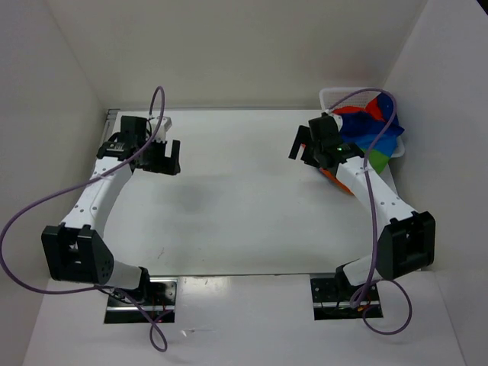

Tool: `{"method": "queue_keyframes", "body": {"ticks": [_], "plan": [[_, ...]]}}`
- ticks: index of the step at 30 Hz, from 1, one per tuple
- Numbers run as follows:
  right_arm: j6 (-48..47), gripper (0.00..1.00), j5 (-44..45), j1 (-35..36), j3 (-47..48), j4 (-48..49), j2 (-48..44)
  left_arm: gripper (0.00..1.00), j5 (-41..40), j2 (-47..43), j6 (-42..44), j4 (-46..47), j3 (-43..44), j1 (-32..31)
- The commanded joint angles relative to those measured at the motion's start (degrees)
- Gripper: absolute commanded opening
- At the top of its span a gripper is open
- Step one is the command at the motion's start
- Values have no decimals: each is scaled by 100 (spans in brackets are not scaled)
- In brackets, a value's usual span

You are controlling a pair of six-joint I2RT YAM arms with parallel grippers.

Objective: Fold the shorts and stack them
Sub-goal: Grab the shorts from the pile

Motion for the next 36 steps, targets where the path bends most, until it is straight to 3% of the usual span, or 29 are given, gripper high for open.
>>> {"method": "queue_keyframes", "body": {"ticks": [1,6,12,15,17,19,21,26,28,30,36], "plan": [[-14,100,711,106,-36,95,-280,99,324,-171,19,-39,-149,-12],[-435,100,1380,107,-36,482,-281,99,-184,-285,19,82,-219,-204],[-673,100,2857,107,210,622,264,99,-1283,-233,19,84,-105,-547],[-1199,100,2403,107,210,886,151,99,-1398,56,19,84,104,-548],[-1000,93,1727,-146,480,940,98,99,-1223,171,19,84,211,-600],[-157,92,1366,-901,779,556,280,99,-1170,346,19,136,298,-653],[-49,97,750,-1515,1035,500,431,99,-1108,505,19,136,500,-653],[64,100,959,-2159,1562,342,861,99,-880,830,19,197,677,-706],[134,100,627,-2623,1738,211,1072,99,-827,892,19,198,677,-706],[223,92,573,-2871,2081,-34,1520,99,-827,892,19,251,677,-706],[346,86,406,-3242,2749,-211,2486,99,-722,1015,19,303,791,-706]]}}
